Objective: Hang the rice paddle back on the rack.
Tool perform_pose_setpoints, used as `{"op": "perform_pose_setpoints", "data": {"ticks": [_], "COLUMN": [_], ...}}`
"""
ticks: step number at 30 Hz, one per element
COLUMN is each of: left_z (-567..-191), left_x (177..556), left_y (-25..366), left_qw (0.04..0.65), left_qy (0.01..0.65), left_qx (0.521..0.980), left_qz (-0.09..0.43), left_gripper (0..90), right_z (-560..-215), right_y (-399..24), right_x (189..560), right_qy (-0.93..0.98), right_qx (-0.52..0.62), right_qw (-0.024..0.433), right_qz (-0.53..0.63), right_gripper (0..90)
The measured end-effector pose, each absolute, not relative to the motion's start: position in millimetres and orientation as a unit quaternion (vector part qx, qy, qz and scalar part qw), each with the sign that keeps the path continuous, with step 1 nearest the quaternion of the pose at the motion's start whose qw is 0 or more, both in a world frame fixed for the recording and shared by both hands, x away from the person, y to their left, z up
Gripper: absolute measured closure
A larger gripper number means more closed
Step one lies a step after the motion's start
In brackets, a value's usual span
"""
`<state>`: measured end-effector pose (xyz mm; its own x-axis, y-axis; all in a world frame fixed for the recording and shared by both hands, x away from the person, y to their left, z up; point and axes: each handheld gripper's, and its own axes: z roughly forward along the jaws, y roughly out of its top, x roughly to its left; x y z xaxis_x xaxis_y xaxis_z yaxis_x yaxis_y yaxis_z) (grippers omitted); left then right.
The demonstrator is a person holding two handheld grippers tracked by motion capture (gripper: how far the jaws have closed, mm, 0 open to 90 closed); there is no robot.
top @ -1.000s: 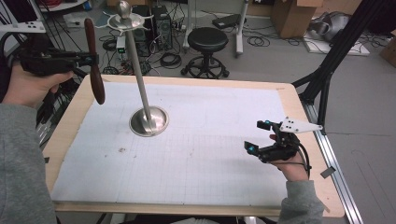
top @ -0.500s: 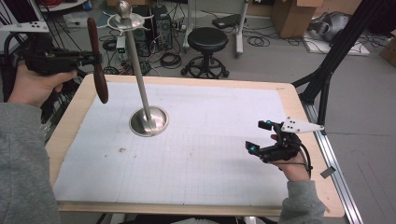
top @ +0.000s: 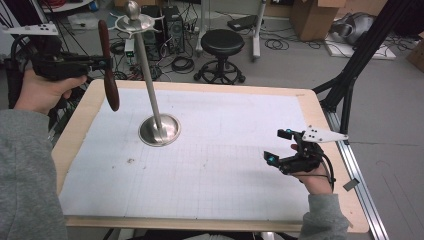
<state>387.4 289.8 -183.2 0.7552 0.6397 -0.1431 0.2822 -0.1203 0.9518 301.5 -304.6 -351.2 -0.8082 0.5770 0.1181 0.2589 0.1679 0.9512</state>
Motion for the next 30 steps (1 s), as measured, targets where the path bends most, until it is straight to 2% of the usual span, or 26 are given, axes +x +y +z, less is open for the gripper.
{"op": "perform_pose_setpoints", "data": {"ticks": [21,30], "left_z": [-188.0,-190.6], "left_x": [393.4,395.3], "left_y": [281.0,274.6], "left_qw": [0.582,0.579], "left_qy": [0.312,0.313], "left_qx": [0.736,0.734], "left_qz": [0.150,0.168], "left_gripper": [77.6,77.7], "right_z": [-351.3,-351.2], "right_y": [-306.1,-305.8], "right_x": [301.3,301.0], "right_qy": [0.751,0.752], "right_qx": [0.279,0.280], "right_qw": [0.136,0.136], "right_qz": [0.582,0.582], "right_gripper": [0.1,0.1]}}
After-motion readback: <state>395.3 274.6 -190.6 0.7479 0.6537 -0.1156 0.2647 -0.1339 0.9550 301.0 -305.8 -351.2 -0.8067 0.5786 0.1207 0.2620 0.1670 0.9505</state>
